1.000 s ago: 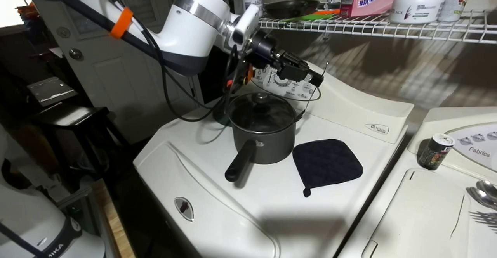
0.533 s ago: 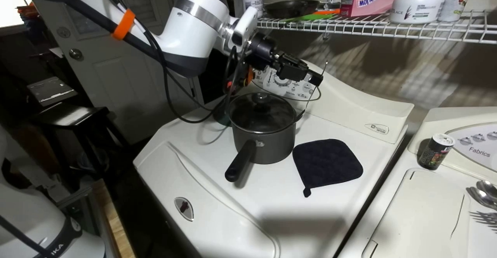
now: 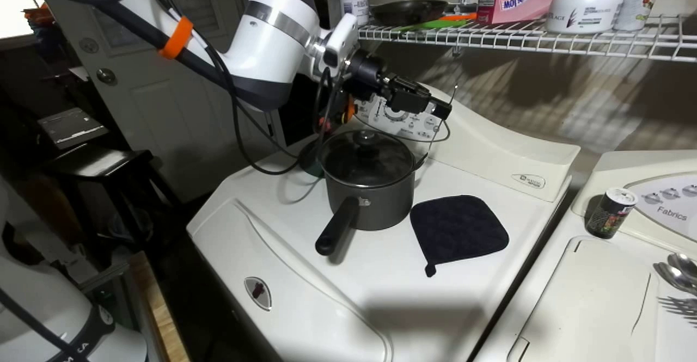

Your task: Put the silver spoon inside the pot

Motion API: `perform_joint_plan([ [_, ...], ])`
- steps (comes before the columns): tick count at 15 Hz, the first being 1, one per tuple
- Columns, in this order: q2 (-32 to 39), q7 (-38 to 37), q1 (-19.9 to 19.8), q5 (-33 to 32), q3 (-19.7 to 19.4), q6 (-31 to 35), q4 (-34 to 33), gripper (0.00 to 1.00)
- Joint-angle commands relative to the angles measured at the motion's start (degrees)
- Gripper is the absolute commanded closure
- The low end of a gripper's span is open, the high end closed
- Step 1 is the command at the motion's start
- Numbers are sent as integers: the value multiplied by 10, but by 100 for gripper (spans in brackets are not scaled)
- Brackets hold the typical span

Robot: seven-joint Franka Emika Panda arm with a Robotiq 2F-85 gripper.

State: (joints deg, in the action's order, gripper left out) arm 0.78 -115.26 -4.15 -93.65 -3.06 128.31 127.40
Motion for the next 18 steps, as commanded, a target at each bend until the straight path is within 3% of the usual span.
perform_joint_plan([
  [1, 7, -30, 7, -27, 3, -22, 4, 96],
  [18, -2, -80, 16, -100, 7, -53, 40, 96],
])
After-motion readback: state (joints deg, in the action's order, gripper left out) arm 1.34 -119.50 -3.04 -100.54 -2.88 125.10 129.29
